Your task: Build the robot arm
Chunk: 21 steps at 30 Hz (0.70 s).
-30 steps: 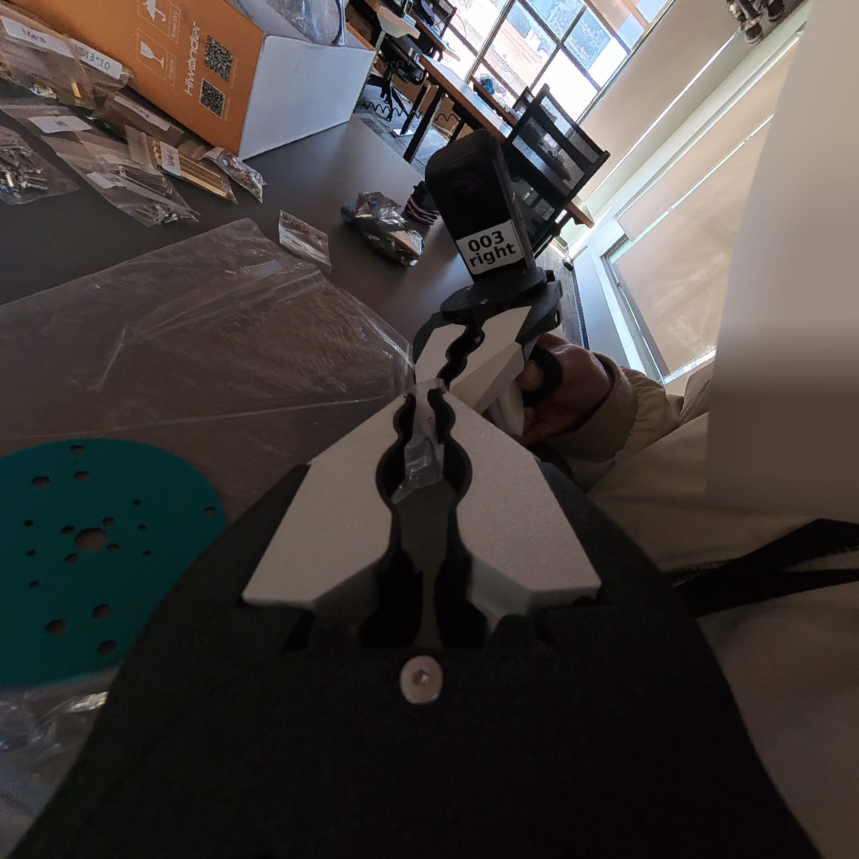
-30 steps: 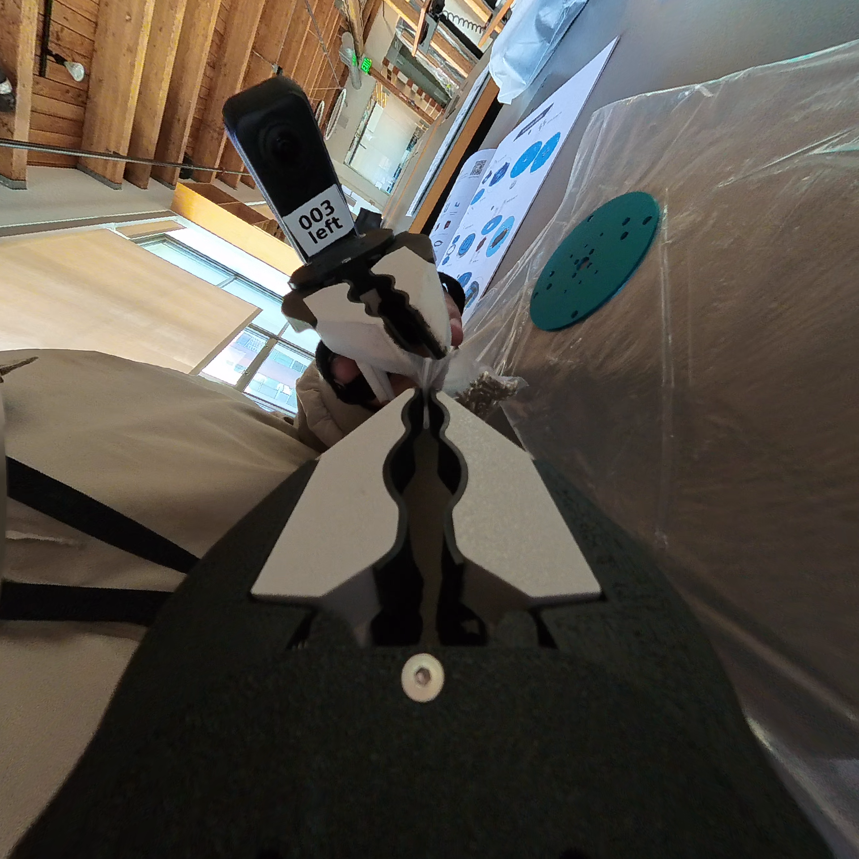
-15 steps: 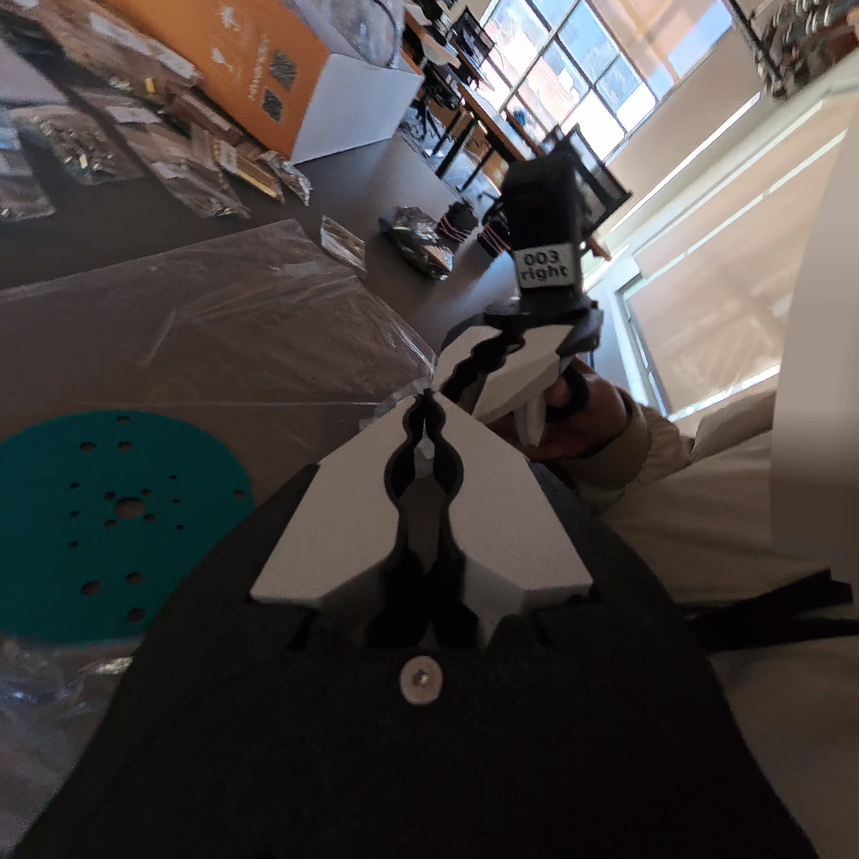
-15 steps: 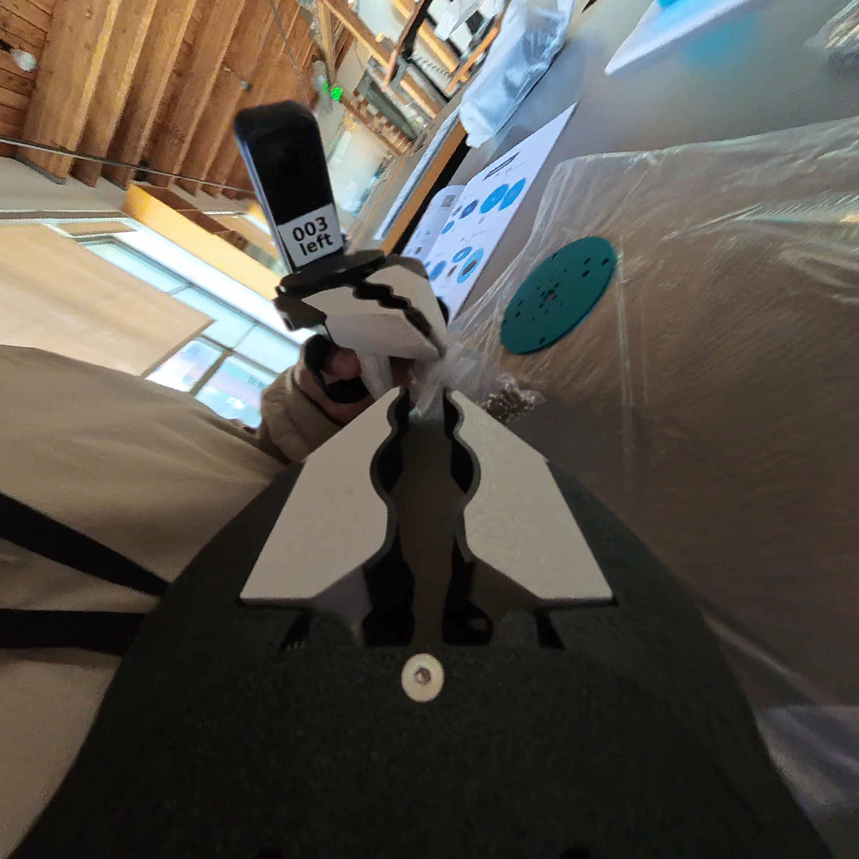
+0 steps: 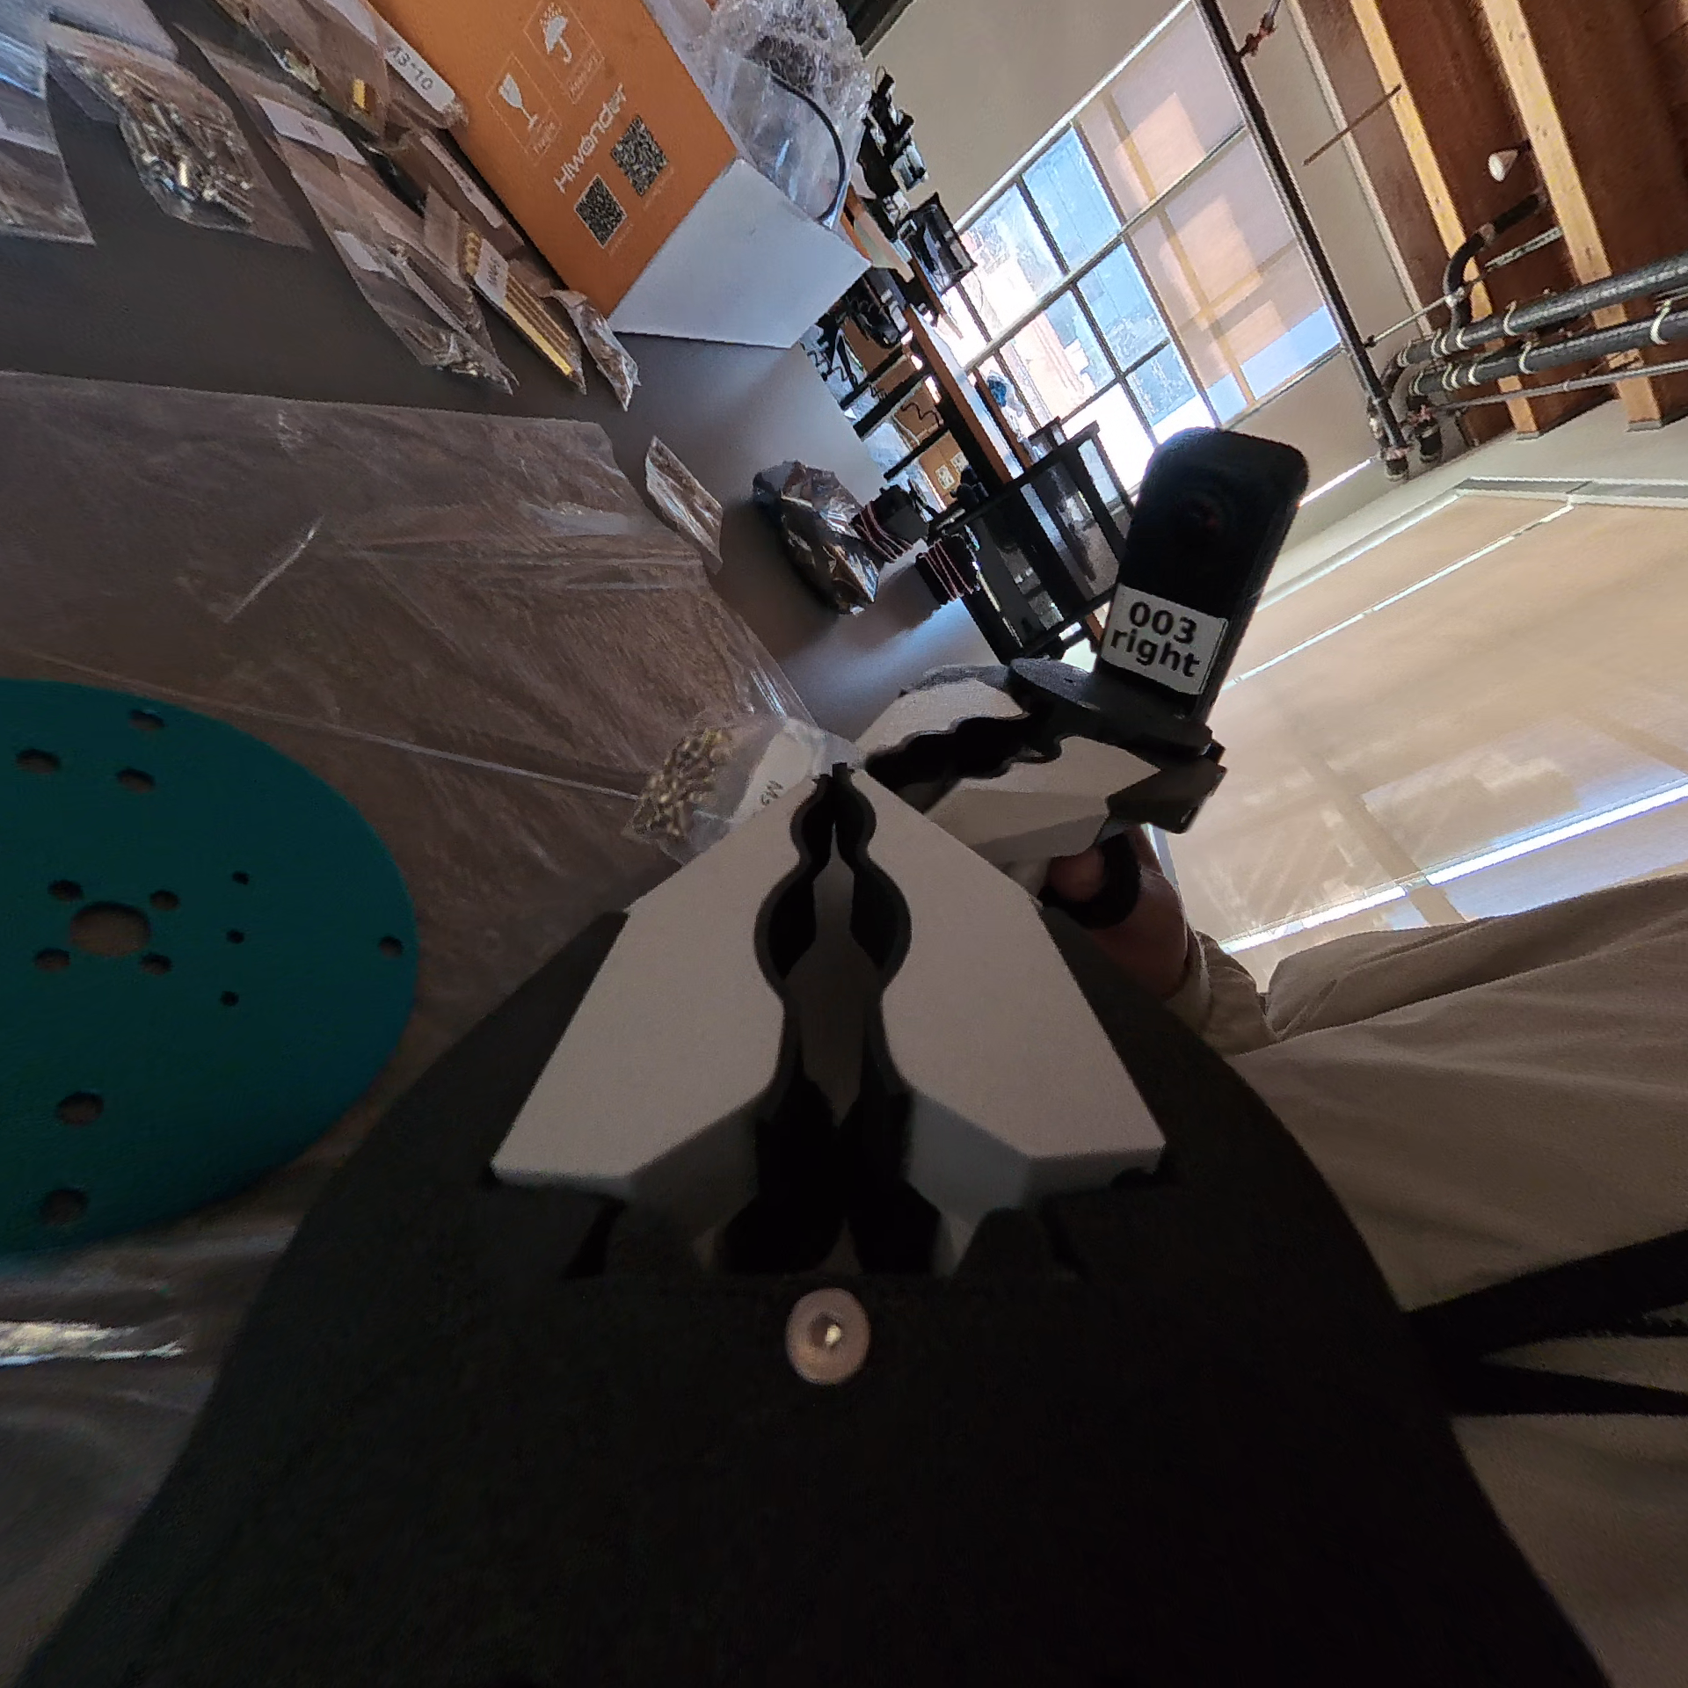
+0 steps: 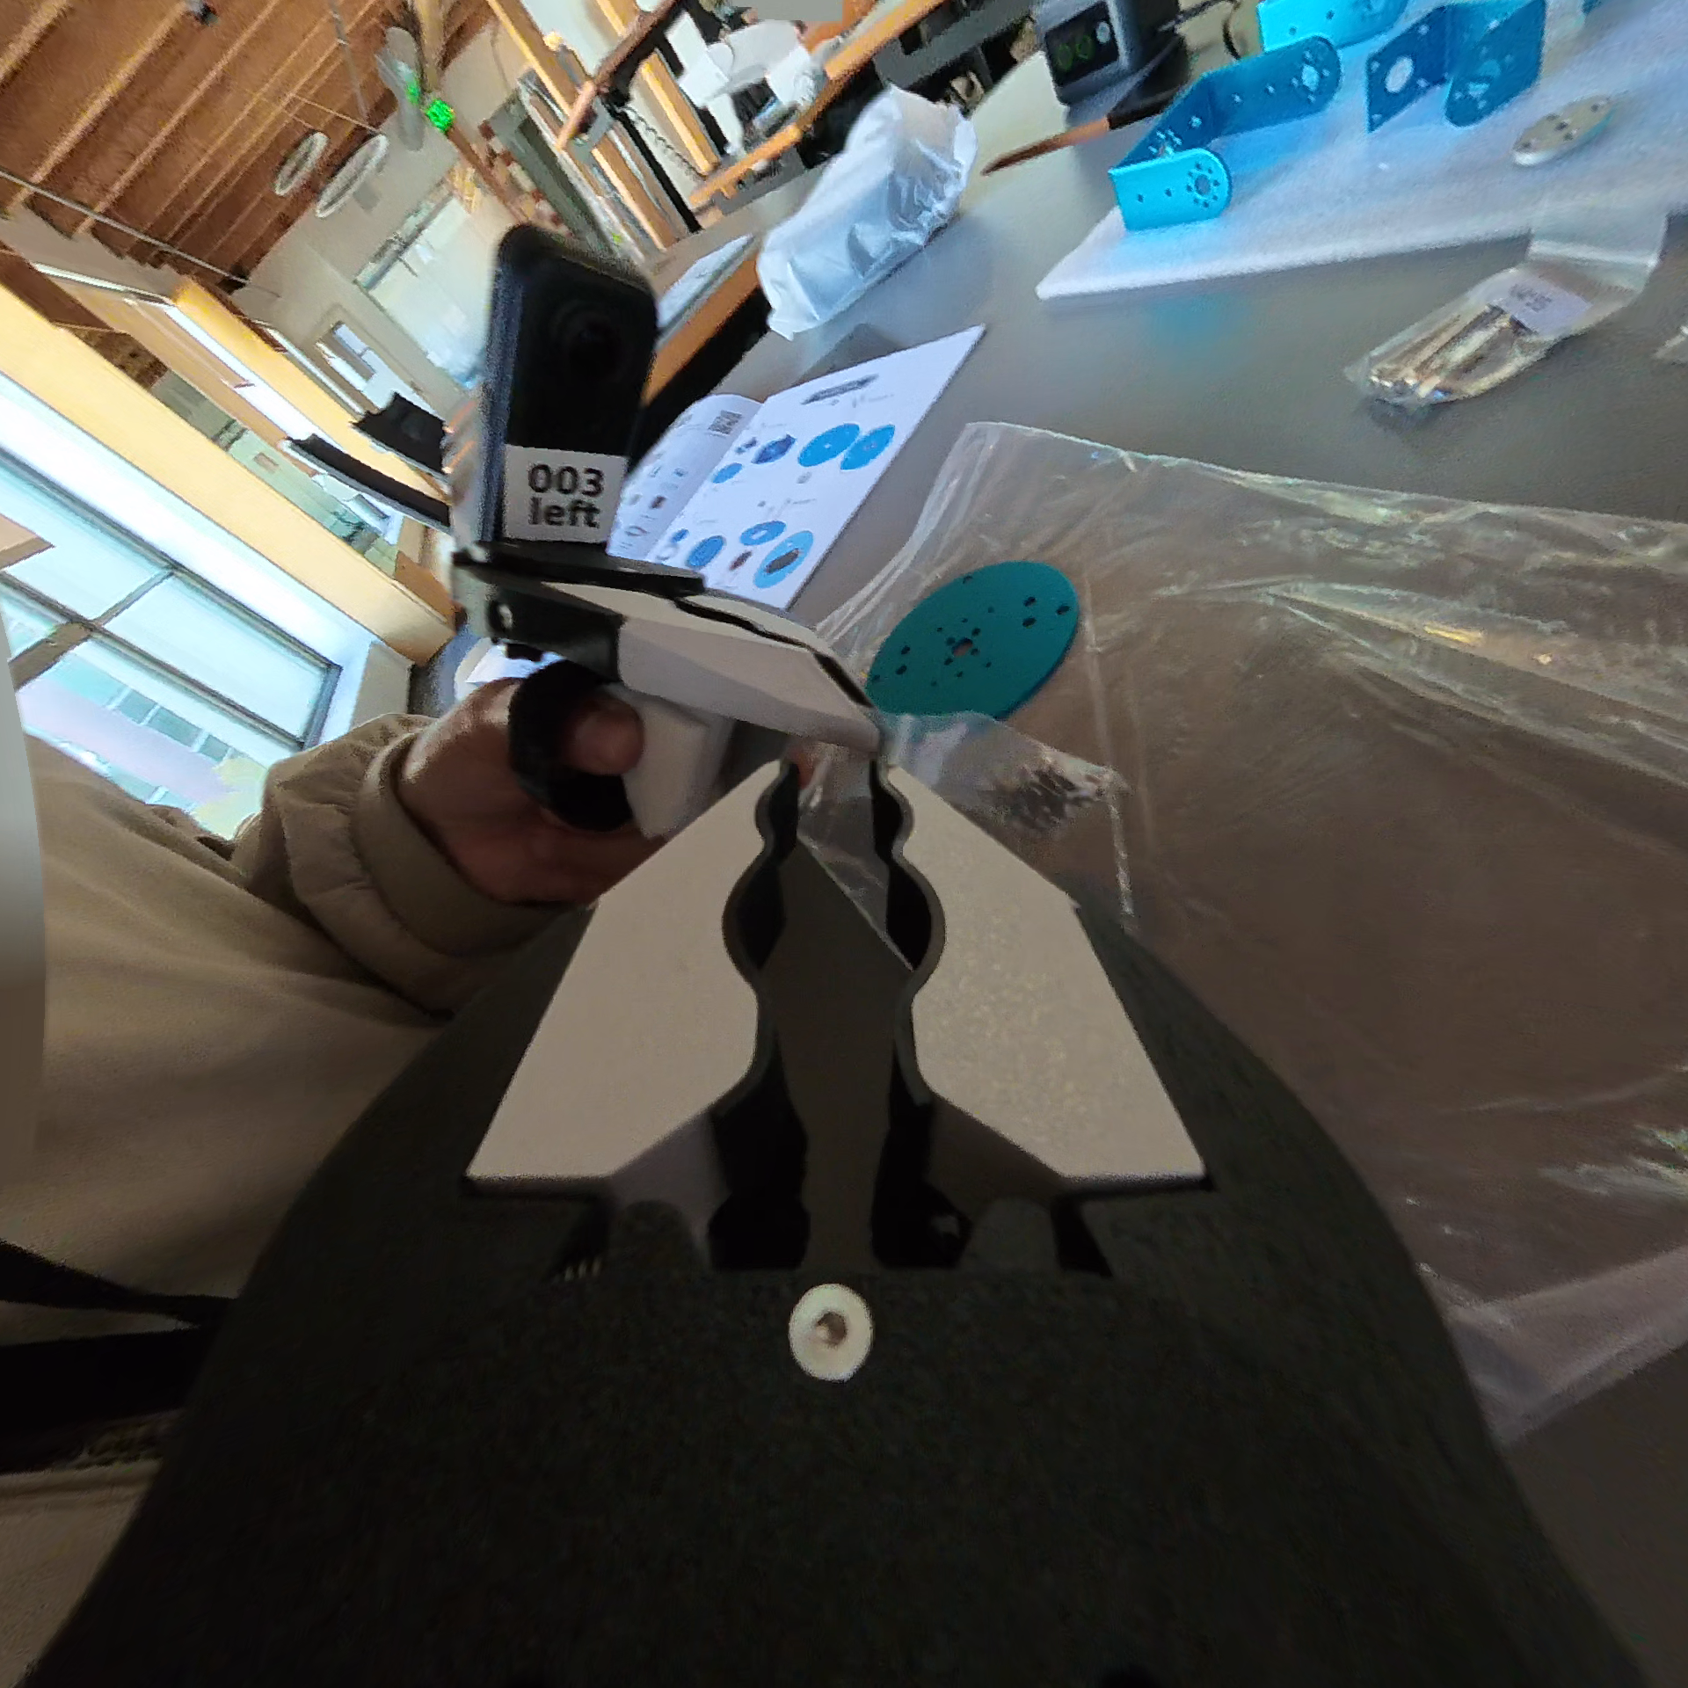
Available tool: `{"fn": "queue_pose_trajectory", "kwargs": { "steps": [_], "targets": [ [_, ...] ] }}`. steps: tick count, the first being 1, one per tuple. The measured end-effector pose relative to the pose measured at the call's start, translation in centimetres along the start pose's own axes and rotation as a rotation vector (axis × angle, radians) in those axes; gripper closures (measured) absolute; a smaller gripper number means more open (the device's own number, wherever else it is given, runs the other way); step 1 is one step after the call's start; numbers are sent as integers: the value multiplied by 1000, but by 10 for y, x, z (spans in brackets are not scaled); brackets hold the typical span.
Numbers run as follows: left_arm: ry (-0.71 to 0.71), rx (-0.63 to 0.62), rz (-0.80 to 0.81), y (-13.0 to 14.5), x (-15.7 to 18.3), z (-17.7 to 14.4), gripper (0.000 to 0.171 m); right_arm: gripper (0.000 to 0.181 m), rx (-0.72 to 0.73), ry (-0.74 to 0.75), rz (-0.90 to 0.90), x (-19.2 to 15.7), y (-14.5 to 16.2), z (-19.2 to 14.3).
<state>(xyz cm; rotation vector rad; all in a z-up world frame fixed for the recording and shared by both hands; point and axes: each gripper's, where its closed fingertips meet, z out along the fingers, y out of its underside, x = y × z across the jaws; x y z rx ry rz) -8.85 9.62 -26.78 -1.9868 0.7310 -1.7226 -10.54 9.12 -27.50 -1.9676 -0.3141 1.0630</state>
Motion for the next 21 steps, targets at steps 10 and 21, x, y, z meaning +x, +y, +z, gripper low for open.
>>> {"fn": "queue_pose_trajectory", "kwargs": {
  "steps": [10,21],
  "targets": [
    [-2,21,-11,0,5,6,171,160,11,-25,57,1,-1,-2],
    [-84,-11,115,1,3,5,171,179,33,-64,153,9,-3,-9]
  ]
}}
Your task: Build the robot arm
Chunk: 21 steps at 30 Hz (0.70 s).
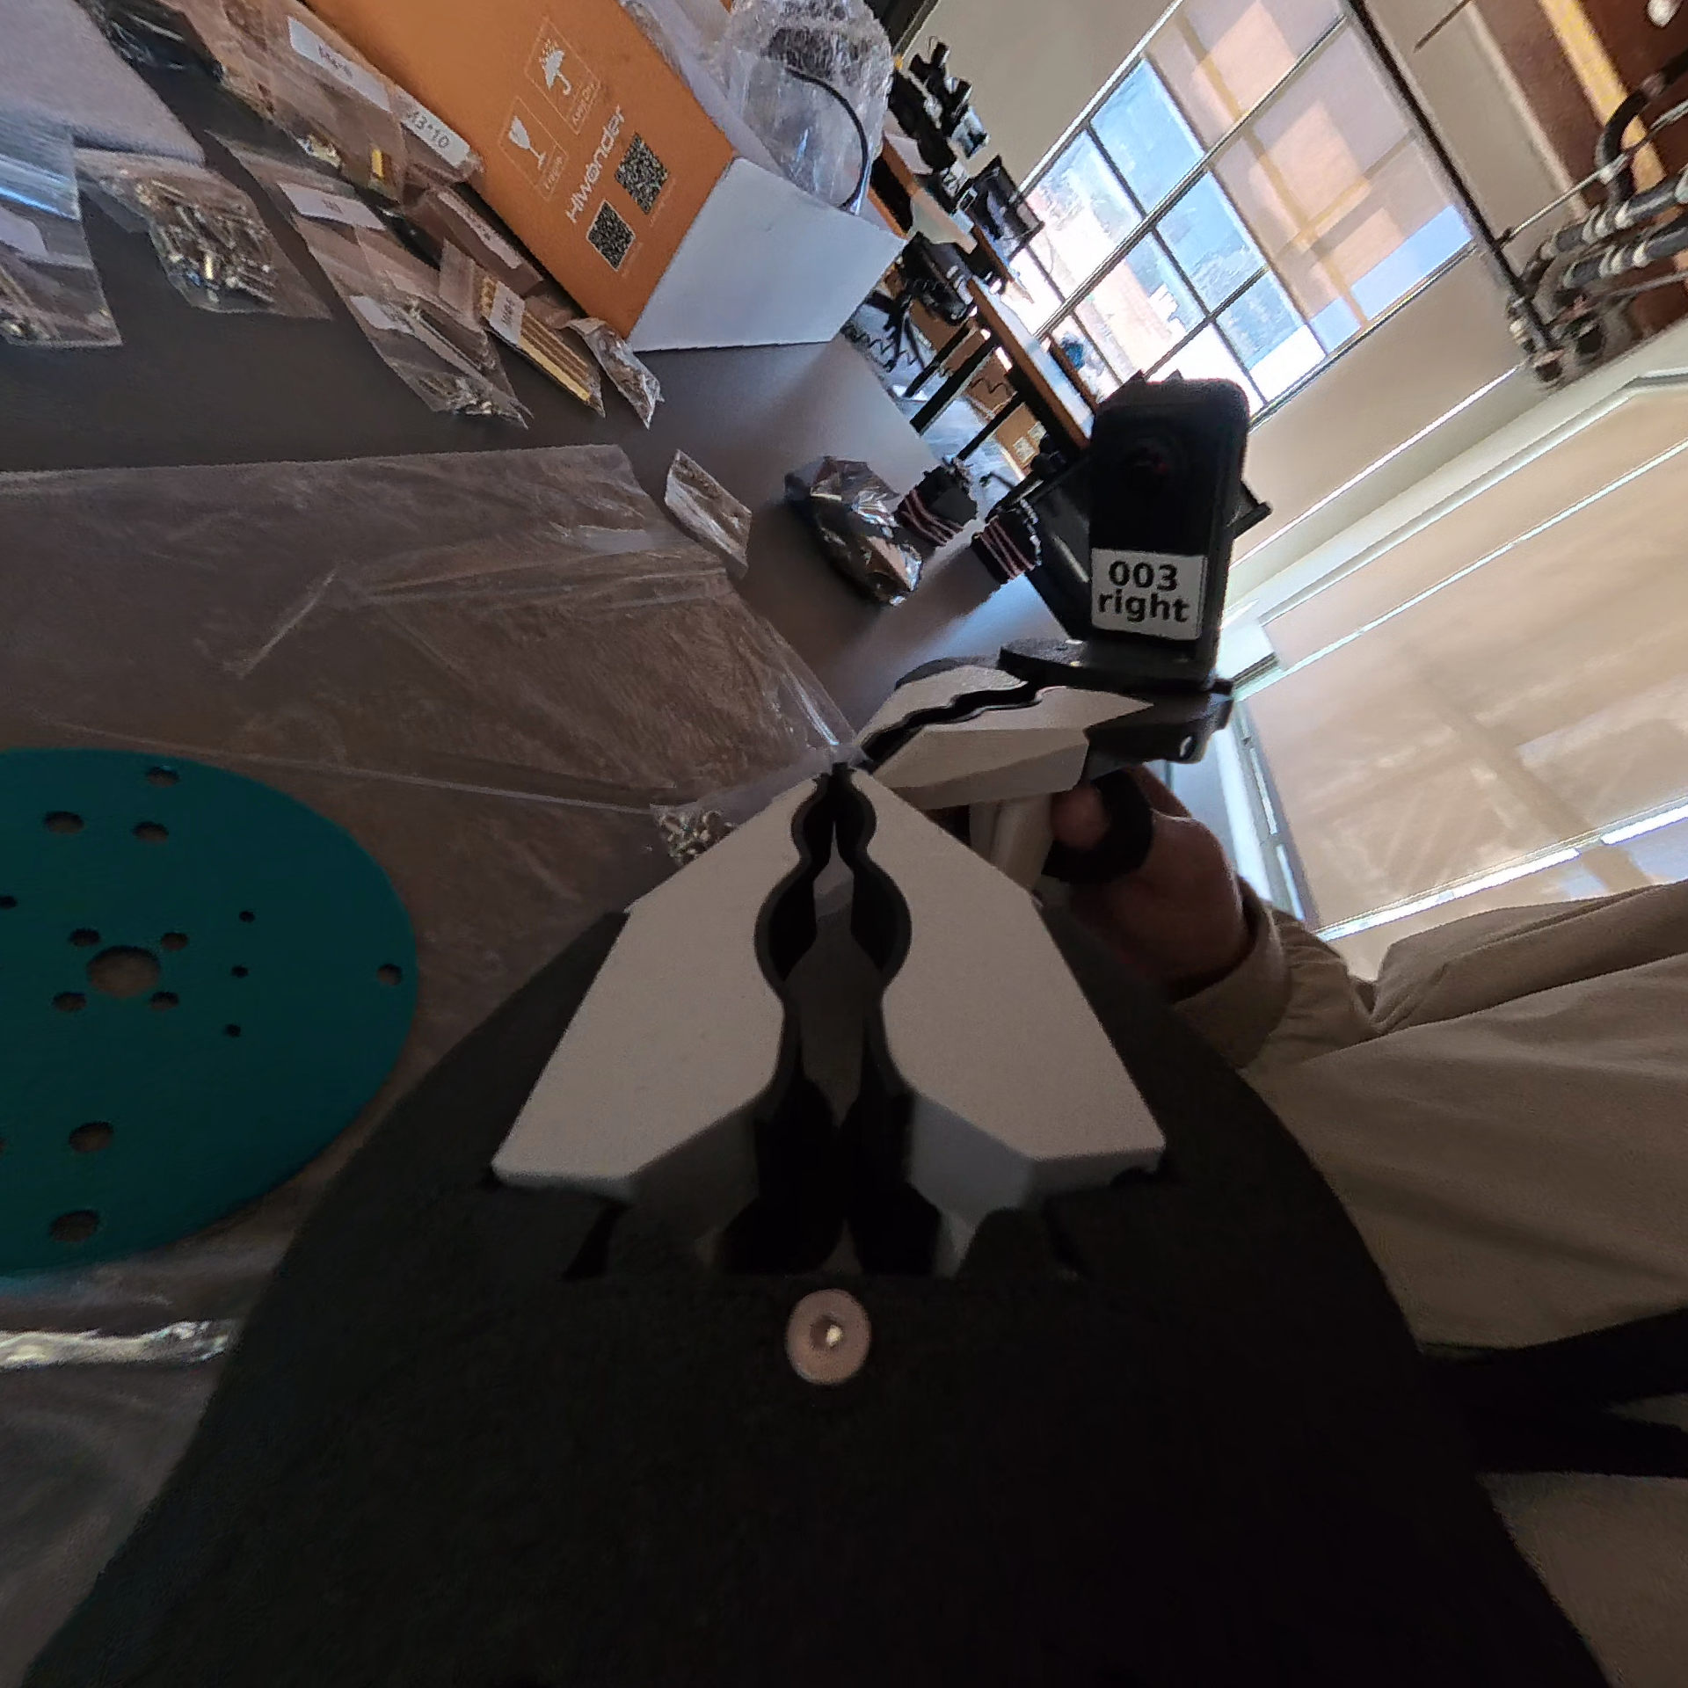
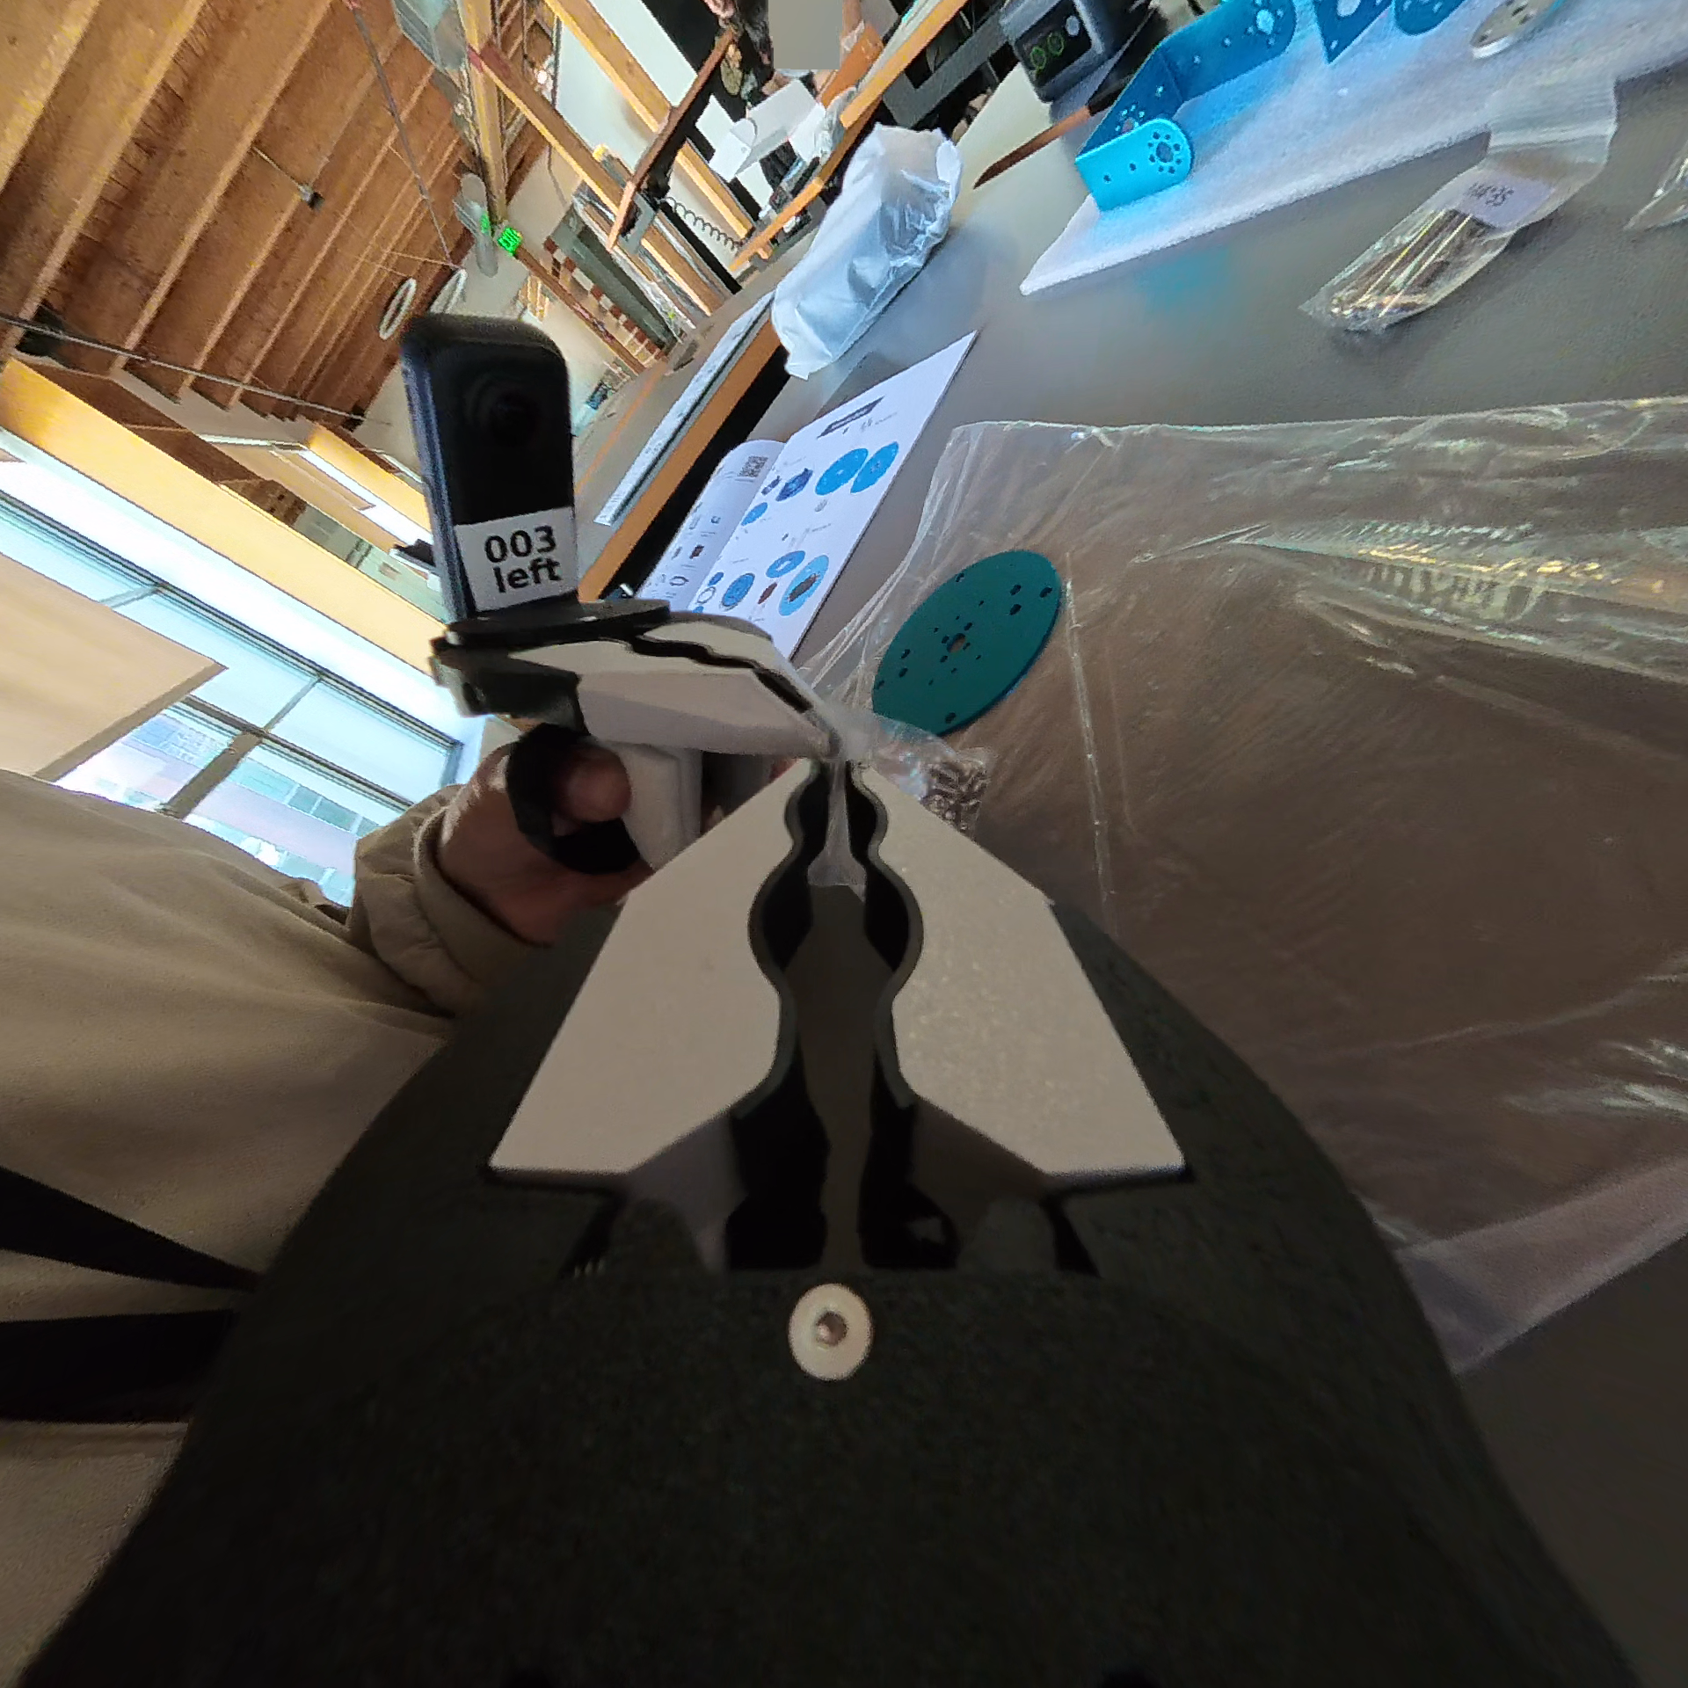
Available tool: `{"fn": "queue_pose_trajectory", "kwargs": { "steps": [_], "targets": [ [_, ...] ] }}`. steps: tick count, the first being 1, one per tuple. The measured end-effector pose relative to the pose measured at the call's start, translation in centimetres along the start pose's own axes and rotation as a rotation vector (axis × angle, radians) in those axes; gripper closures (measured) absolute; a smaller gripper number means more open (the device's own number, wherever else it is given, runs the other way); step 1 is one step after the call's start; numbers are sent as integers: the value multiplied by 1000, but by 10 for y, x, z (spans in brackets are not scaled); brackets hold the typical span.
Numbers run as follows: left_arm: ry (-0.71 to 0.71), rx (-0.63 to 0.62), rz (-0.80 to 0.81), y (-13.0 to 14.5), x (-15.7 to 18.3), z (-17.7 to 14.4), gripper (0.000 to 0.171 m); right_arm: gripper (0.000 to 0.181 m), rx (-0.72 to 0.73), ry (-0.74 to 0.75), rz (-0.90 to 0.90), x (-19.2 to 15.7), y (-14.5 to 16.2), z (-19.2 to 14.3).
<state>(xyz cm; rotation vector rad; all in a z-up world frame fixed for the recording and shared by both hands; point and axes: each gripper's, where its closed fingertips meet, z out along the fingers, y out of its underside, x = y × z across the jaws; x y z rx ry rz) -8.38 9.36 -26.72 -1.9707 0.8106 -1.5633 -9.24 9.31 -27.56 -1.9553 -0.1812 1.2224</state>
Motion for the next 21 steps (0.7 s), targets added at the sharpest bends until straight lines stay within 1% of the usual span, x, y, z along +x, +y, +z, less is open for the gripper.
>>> {"fn": "queue_pose_trajectory", "kwargs": {
  "steps": [6,9,11,14,17,21],
  "targets": [
    [-106,-69,129,4,-5,0,171,181,-26,65,-71,6,0,-2],
    [-123,-55,150,2,-4,1,171,181,-42,117,-144,7,-3,-2],
    [-101,-50,113,0,-2,4,171,181,-43,175,-208,9,-6,-4],
    [-36,-18,24,-5,3,5,167,181,-10,191,-230,7,-13,-5],
    [-23,-26,11,-1,4,8,166,181,10,188,-226,7,-17,-5],
    [-43,-7,0,1,1,11,167,181,10,178,-209,7,-14,-4]
  ]
}}
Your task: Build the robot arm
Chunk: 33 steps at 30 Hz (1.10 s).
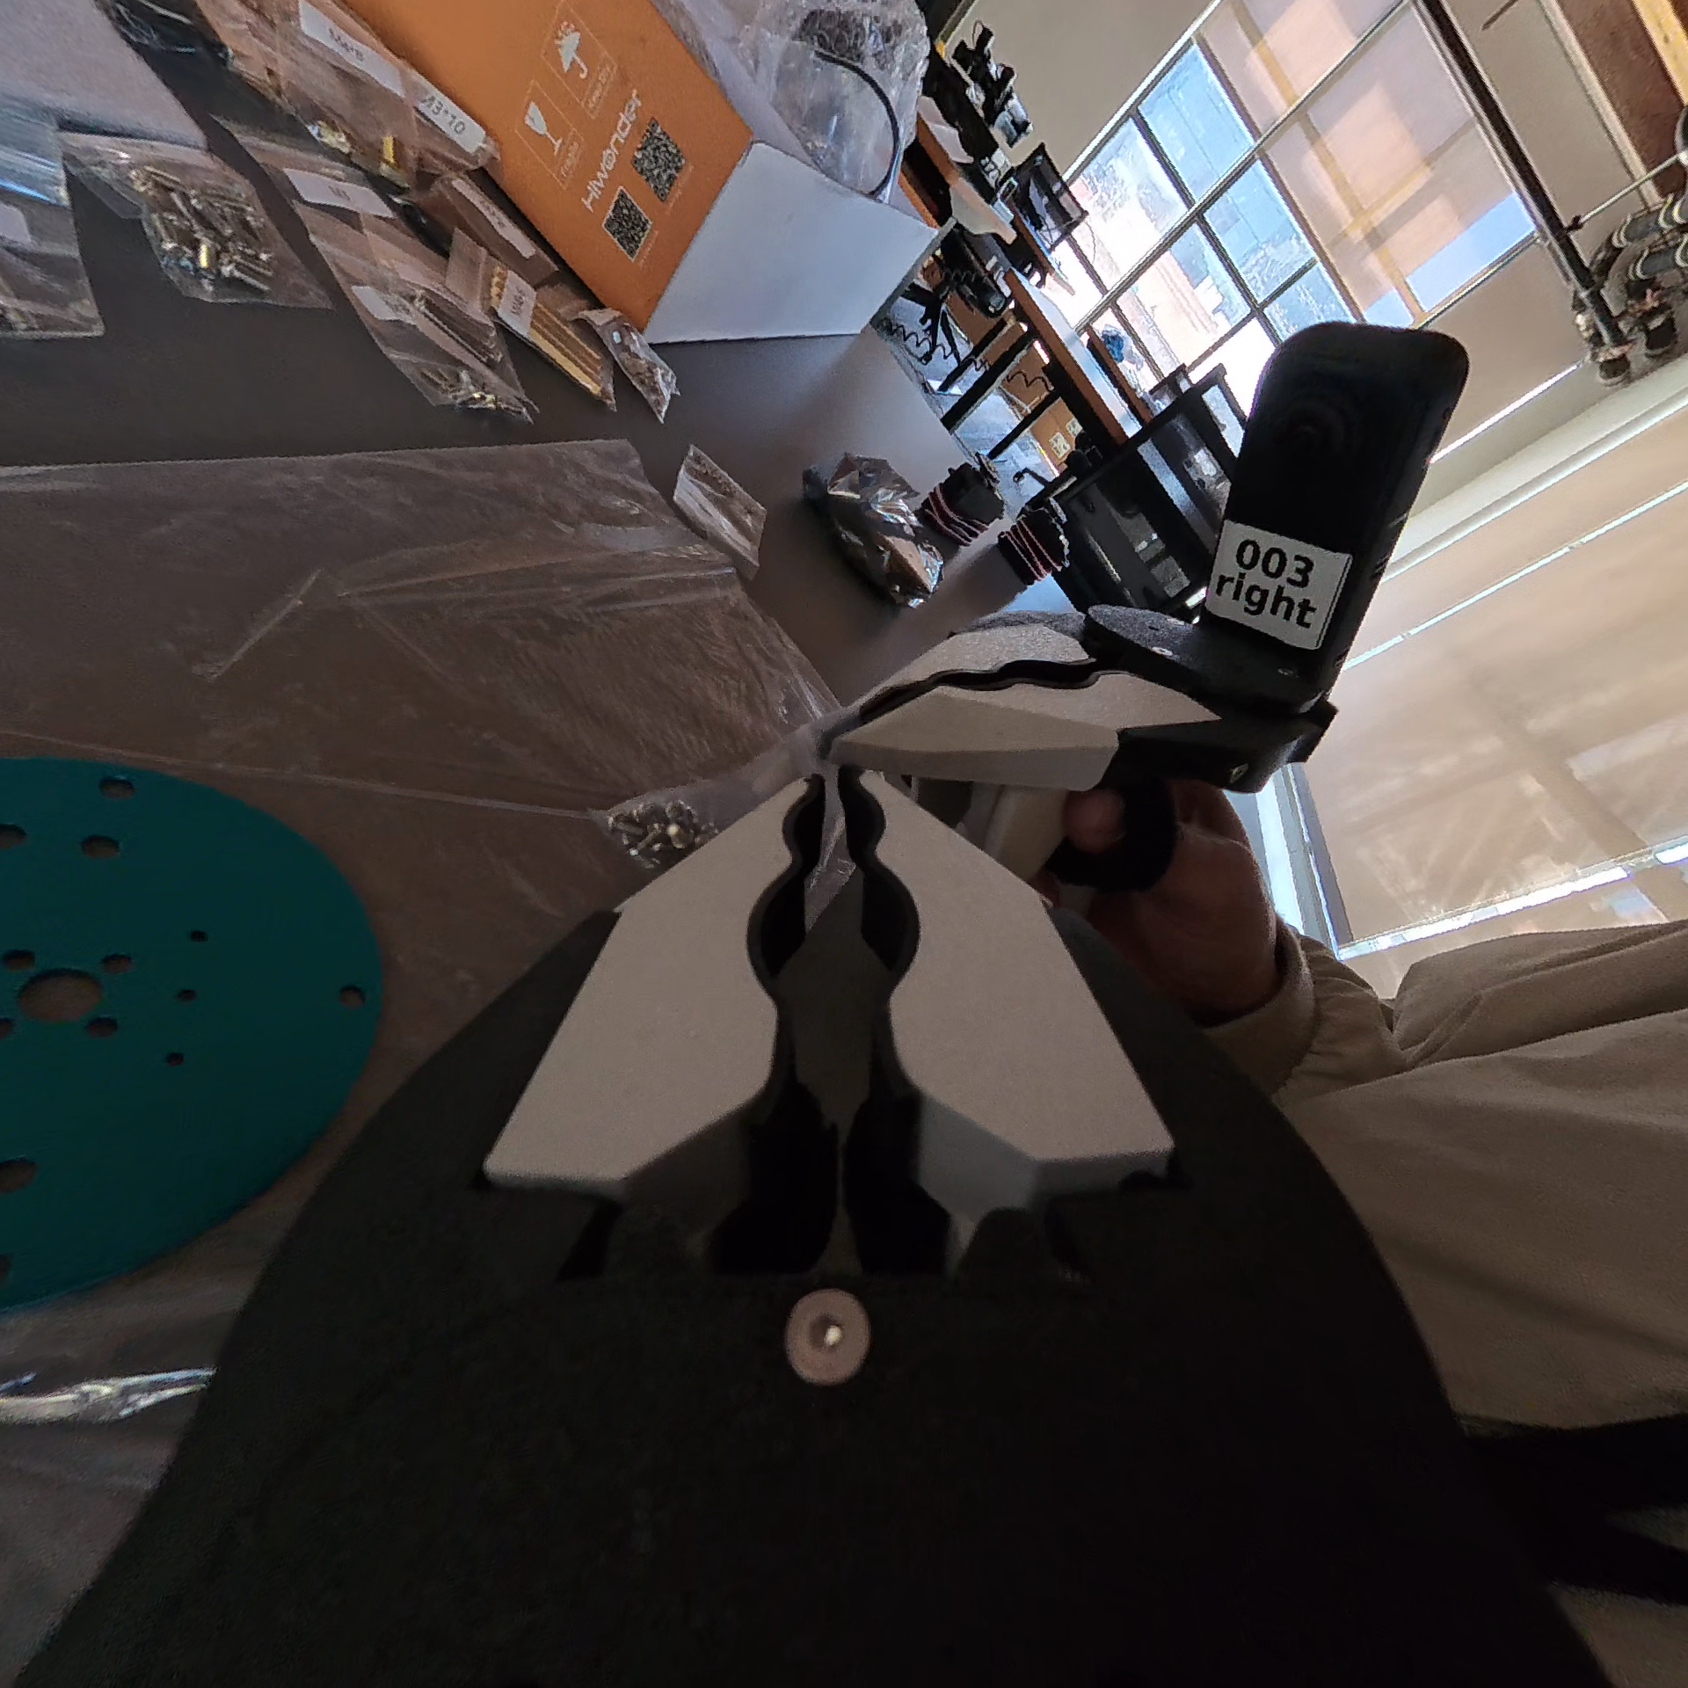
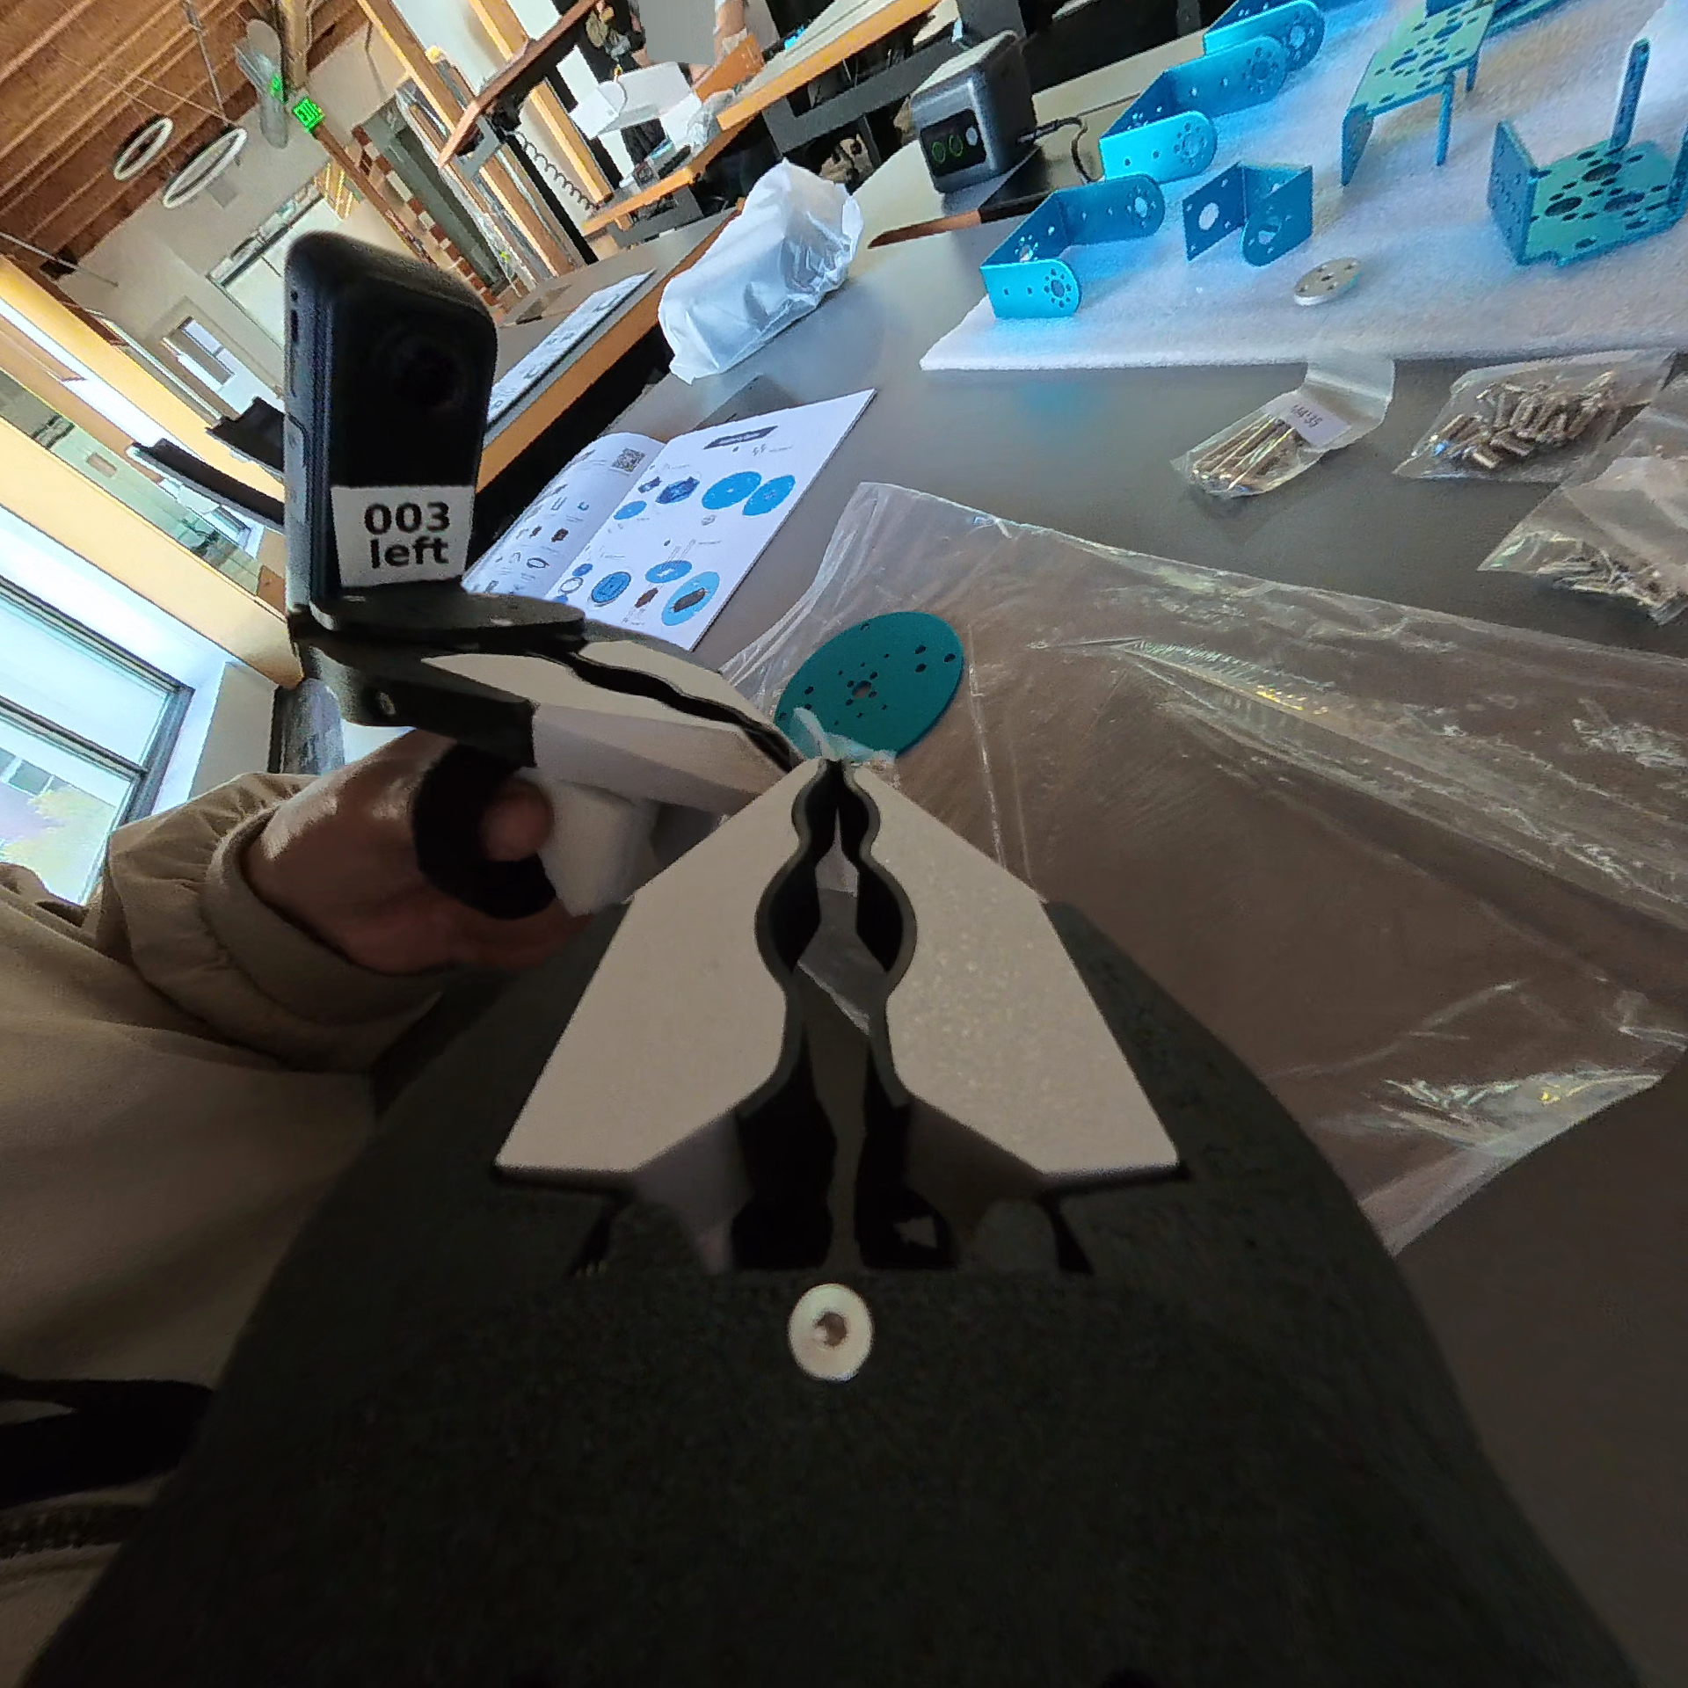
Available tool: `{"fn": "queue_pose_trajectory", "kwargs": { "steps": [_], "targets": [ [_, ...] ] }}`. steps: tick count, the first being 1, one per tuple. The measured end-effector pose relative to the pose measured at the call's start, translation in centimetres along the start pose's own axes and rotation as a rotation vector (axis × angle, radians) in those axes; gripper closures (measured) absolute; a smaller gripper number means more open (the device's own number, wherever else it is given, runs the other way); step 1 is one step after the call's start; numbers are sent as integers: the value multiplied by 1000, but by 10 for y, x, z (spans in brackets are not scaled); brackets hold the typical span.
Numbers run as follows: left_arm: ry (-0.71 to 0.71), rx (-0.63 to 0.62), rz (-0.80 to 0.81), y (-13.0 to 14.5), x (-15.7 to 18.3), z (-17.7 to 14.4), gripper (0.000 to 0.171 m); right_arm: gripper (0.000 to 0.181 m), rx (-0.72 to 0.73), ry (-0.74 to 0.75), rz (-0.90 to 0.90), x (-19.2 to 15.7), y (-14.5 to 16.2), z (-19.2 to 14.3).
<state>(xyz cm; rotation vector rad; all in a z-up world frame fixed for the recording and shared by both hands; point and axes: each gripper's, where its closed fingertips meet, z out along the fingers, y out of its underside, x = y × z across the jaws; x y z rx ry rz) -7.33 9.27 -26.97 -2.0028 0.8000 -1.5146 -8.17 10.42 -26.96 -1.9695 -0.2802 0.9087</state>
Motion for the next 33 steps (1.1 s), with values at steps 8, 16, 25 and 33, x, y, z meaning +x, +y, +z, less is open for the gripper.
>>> {"fn": "queue_pose_trajectory", "kwargs": {
  "steps": [8,16,25,33],
  "targets": [
    [-101,-13,84,4,-8,0,171,181,1,-16,90,4,5,2],
    [-111,-27,103,6,-10,-2,171,181,-22,-34,84,2,10,1],
    [-111,-29,97,6,-10,-1,171,170,-38,-61,53,-5,10,1],
    [32,-20,60,3,7,-3,171,181,-8,-236,189,-10,5,-10]
  ]
}}
